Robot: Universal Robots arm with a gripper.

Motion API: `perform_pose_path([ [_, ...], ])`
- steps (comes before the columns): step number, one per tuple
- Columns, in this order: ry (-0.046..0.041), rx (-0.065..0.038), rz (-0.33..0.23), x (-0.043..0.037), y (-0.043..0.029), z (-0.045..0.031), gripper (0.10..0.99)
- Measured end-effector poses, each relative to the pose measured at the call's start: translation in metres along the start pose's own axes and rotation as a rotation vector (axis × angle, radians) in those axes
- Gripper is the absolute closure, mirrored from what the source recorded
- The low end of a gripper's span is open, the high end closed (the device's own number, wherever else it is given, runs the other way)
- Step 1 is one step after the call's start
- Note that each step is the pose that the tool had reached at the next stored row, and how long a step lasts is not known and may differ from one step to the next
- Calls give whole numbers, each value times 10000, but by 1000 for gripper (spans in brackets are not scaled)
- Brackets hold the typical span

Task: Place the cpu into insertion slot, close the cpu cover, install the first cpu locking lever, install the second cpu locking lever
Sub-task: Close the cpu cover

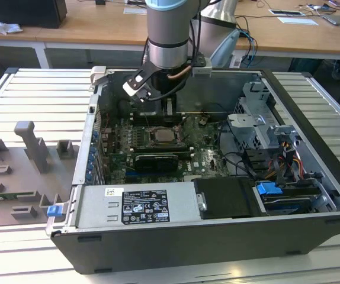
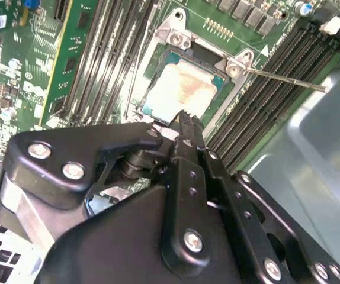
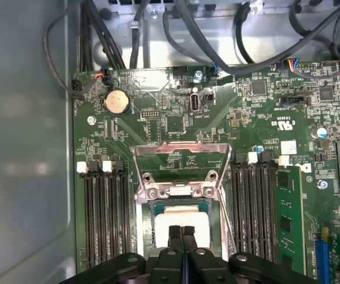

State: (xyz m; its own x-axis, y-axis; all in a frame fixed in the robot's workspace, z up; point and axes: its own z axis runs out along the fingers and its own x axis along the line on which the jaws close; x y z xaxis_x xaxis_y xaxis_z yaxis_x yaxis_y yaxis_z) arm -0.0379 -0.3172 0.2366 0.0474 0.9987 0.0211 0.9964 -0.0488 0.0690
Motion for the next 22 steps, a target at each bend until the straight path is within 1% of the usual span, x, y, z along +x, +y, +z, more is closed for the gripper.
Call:
perform_pose_path([
  [1,-2,3,-1,0,7,0,980],
  [3,-3,25,-1,3,73,5,980],
  [5,-5,33,0,3,78,4,980],
  [6,-5,35,1,4,80,-11,980],
  [7,-4,34,1,5,83,-56,980],
  [8,-5,35,0,6,88,-122,980],
  [9,-2,34,0,6,89,-133,980],
  [14,-5,64,0,10,172,-128,980],
  [17,-8,69,2,10,183,-132,980],
  [19,-6,68,1,11,187,-178,980],
  [21,-2,67,0,12,191,-183,980],
  [22,-3,68,0,13,205,-182,980],
])
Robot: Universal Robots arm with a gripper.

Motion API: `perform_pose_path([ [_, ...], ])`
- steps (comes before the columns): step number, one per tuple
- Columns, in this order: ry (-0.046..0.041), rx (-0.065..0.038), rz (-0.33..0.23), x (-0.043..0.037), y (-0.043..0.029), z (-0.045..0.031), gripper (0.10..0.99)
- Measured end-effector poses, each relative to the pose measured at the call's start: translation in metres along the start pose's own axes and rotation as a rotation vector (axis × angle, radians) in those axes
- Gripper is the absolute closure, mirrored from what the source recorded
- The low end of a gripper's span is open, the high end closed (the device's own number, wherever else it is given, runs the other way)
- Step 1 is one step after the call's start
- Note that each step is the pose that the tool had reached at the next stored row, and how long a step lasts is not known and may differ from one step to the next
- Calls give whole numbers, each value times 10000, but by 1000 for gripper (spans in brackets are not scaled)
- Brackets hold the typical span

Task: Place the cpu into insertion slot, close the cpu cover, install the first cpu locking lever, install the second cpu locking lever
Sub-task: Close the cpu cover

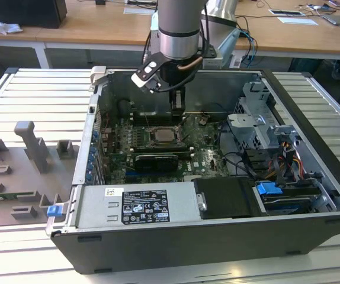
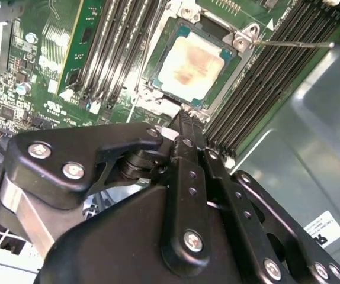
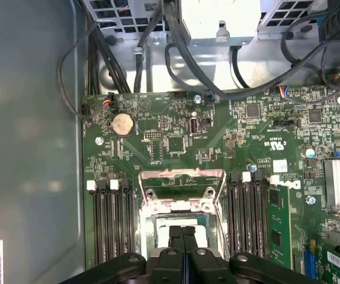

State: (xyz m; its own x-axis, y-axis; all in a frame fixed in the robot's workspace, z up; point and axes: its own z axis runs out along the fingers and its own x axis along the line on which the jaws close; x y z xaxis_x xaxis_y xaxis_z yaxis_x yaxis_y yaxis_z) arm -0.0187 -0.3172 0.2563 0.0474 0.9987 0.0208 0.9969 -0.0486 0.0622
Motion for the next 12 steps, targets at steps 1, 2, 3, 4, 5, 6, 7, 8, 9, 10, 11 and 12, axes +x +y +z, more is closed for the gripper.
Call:
perform_pose_path([
  [1,-3,4,2,1,27,1,980],
  [2,-4,16,0,3,81,4,980],
  [3,-6,26,2,4,109,2,980],
  [4,-6,35,2,6,123,-5,980],
  [5,-6,49,3,7,138,-24,980],
  [6,-6,58,2,7,150,-37,980],
  [7,-7,70,2,9,166,-47,980],
  [8,-6,77,3,10,180,-49,980],
  [9,-3,83,4,11,203,-47,980],
  [10,-5,88,5,12,228,-46,980],
  [11,-7,94,3,13,263,-45,980],
  [12,-7,98,2,14,283,-44,980],
])
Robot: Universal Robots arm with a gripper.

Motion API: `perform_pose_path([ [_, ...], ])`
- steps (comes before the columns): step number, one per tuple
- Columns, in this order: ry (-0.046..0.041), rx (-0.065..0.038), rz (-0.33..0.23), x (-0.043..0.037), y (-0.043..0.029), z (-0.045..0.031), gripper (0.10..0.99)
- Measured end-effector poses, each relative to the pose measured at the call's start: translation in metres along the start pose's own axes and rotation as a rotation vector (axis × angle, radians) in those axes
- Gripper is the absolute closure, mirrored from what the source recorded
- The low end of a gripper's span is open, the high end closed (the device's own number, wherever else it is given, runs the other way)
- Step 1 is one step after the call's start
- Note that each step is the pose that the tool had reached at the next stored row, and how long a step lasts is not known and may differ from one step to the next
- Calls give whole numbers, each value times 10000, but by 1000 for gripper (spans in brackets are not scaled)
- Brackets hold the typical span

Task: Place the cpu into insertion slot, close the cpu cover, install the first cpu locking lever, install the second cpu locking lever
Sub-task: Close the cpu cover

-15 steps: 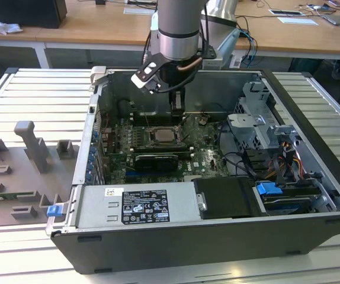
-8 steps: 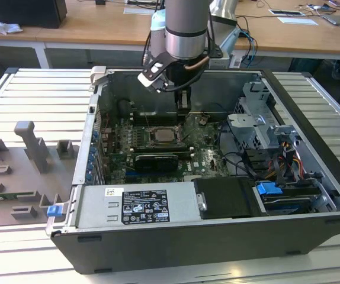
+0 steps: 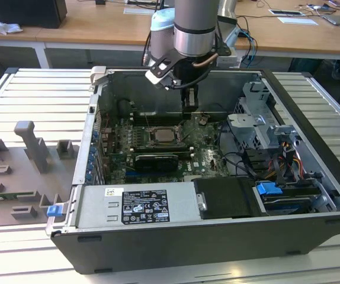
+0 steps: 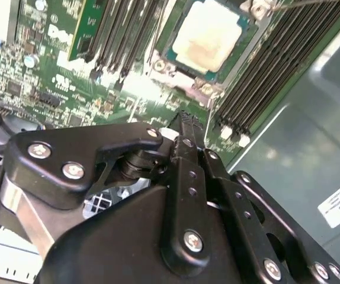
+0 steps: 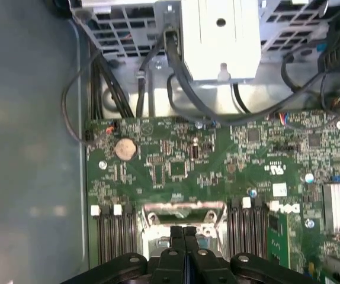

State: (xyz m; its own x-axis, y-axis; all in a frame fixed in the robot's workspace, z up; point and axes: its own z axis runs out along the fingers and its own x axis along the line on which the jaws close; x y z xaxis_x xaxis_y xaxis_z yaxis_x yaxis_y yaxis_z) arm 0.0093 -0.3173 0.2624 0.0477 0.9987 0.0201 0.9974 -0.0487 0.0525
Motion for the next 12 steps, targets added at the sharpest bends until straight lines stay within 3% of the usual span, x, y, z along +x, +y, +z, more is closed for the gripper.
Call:
perform_pose_path([
  [4,-3,31,2,3,51,-46,980],
  [12,11,55,-268,12,229,-41,980],
])
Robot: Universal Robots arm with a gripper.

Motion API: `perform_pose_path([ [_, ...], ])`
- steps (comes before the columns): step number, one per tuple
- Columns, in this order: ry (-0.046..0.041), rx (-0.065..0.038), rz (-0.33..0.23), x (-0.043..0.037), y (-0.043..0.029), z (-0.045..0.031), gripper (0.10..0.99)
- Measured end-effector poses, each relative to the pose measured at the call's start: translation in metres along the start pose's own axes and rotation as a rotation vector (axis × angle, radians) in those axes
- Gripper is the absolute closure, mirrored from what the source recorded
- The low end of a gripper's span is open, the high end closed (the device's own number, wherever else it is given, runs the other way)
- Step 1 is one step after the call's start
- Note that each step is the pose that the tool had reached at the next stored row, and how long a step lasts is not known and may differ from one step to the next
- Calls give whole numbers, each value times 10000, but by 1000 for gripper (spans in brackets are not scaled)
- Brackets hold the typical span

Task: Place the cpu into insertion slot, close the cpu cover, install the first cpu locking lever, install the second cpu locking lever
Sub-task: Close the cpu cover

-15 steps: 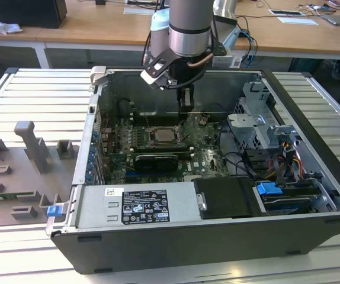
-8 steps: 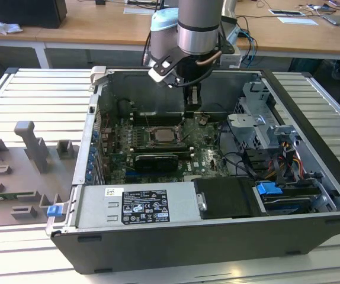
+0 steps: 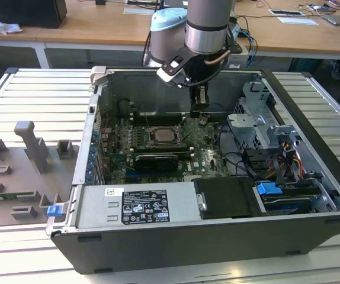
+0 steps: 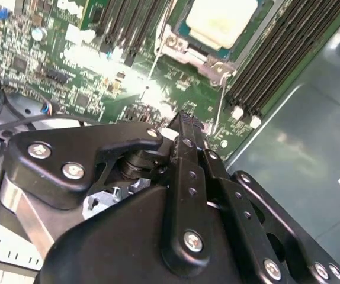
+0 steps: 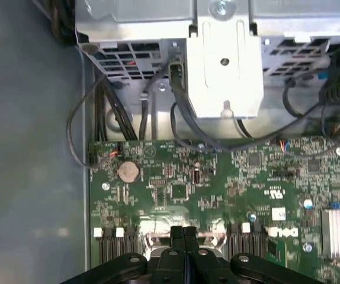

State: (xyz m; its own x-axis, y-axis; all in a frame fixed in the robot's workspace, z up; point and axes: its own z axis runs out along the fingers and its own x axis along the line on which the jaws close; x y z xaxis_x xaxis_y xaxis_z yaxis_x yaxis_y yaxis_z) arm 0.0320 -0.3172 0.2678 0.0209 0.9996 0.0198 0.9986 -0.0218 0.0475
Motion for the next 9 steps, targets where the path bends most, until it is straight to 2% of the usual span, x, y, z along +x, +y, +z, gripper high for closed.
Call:
perform_pose_path([
  [1,2,4,-40,0,16,1,980],
  [4,11,44,-244,3,123,20,980],
  [9,19,59,-432,2,163,89,980],
])
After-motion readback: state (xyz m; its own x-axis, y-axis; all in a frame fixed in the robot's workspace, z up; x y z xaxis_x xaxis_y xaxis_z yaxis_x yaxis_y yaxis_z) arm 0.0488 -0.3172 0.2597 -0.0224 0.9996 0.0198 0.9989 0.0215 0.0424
